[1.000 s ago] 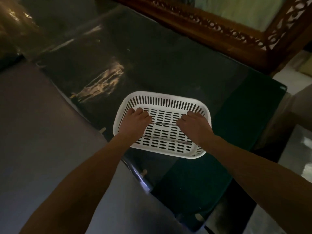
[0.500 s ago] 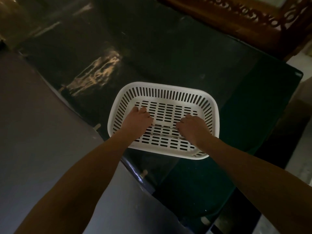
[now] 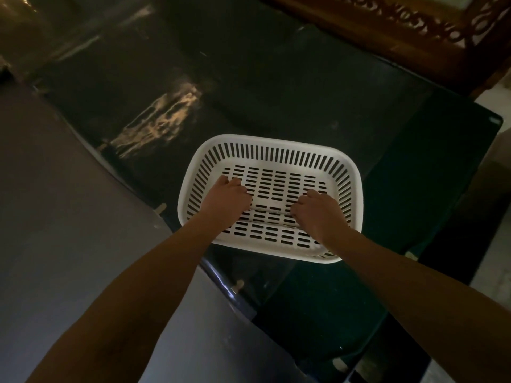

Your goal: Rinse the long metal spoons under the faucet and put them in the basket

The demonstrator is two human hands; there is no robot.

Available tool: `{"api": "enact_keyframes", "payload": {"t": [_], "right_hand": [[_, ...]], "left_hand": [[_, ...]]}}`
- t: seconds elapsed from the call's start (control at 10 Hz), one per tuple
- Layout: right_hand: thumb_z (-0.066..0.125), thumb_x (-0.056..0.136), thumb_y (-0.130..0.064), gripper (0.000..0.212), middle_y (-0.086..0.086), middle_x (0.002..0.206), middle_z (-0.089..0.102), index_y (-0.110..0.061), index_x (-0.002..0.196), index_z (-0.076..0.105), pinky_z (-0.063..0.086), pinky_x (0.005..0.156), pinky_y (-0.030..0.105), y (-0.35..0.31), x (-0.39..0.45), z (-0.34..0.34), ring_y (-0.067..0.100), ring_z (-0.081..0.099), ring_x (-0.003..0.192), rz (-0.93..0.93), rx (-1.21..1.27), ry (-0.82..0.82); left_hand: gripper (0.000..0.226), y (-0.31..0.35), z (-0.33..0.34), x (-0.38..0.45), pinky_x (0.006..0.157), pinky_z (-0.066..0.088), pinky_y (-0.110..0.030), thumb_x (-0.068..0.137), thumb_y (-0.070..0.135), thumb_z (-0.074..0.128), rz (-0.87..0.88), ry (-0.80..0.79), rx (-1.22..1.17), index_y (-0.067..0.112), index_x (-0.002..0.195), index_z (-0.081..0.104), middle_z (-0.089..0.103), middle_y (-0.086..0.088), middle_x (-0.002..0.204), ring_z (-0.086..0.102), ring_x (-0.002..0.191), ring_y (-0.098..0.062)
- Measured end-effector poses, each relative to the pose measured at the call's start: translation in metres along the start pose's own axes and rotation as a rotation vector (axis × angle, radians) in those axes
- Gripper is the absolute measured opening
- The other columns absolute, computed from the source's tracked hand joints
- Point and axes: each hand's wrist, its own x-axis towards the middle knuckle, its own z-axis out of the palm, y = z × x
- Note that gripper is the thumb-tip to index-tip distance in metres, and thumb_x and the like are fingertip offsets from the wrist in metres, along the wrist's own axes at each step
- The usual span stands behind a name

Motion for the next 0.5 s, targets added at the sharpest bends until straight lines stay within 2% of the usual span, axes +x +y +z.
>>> {"api": "enact_keyframes", "payload": {"t": [0.3,0.4,0.5], "right_hand": [[0.064,0.089,-0.038,0.033,-0.004,0.12,0.067,-0.026,0.121,0.062,0.045,0.099,0.04,-0.001,-0.008,0.0,0.02,0.06,0.11,0.044,0.056,0.006],[0.052,0.095,-0.041,0.032,-0.003,0.122,0.065,-0.026,0.121,0.06,0.043,0.101,0.044,0.003,-0.019,-0.01,0.022,0.059,0.112,0.118,0.117,0.118],[0.048,0.095,-0.042,0.034,-0.002,0.126,0.063,-0.027,0.124,0.059,0.038,0.105,0.047,0.007,-0.027,-0.019,0.024,0.055,0.118,0.178,0.182,0.194]], "left_hand": [[0.037,0.002,-0.005,-0.005,0.108,0.029,-0.046,0.086,0.037,0.061,-0.052,-0.004,-0.087,0.025,0.12,0.056,0.058,0.0,0.126,0.047,0.123,-0.023],[0.036,0.0,-0.013,-0.014,0.108,0.03,-0.046,0.091,0.043,0.05,-0.123,0.149,-0.232,0.026,0.122,0.055,0.057,0.001,0.127,0.047,0.123,-0.022],[0.037,-0.002,-0.02,-0.021,0.107,0.031,-0.048,0.091,0.045,0.048,-0.184,0.268,-0.303,0.025,0.122,0.056,0.058,0.0,0.127,0.048,0.123,-0.023]]}}
